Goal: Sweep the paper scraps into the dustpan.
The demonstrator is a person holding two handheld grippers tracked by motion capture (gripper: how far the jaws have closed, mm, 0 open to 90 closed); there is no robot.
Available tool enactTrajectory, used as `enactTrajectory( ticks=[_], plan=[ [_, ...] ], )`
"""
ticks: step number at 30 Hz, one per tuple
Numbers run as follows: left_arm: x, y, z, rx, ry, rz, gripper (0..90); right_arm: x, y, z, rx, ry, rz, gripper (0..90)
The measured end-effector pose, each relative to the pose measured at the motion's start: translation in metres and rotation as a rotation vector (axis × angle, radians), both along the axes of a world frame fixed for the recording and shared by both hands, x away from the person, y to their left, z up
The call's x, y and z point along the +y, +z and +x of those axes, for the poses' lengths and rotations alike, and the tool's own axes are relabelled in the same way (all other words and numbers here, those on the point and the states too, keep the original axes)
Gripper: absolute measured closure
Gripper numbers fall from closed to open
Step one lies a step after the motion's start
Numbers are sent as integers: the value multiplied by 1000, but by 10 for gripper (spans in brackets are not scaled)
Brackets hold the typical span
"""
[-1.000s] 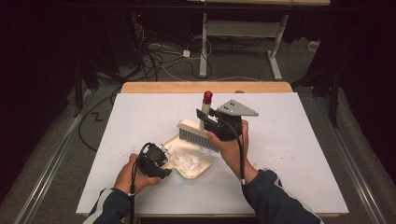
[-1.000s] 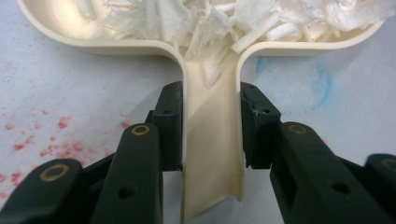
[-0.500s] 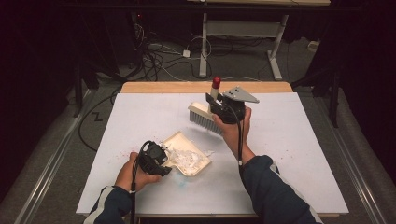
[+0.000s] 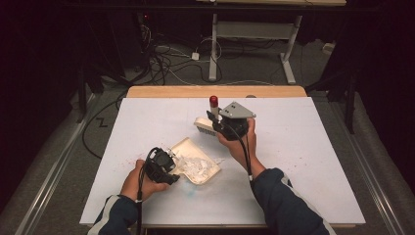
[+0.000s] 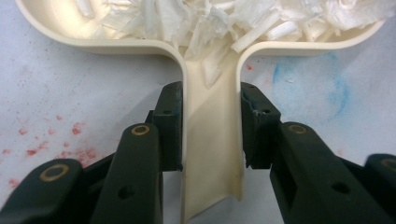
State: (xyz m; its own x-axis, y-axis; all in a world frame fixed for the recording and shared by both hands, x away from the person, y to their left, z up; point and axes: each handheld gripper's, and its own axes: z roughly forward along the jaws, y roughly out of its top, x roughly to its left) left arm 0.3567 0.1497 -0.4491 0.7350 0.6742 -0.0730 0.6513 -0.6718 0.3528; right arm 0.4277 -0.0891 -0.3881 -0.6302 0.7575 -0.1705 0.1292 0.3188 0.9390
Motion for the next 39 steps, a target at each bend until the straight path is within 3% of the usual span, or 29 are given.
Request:
enactTrajectory(
  ticks=[7,14,18,28,31,36,39],
  plan=[
    [0,0,-1,-1,12,-3,627,-3,-3,-28,26,61,-2,698],
    [-2,0,-1,-4,15,8,626,0,3,-54,66,160,59,705],
    [-1,0,-1,-5,14,6,627,4,9,-59,72,189,100,706],
    [-1,0,-2,-9,11,9,626,-10,33,-57,48,167,201,706],
    [-1,0,-2,-8,10,12,626,-18,37,-58,45,142,192,706],
    [-2,0,-3,-7,8,19,627,-33,38,-63,18,79,101,706],
    [-1,1,-3,-3,5,21,627,-44,36,-68,25,74,66,706]
  ],
)
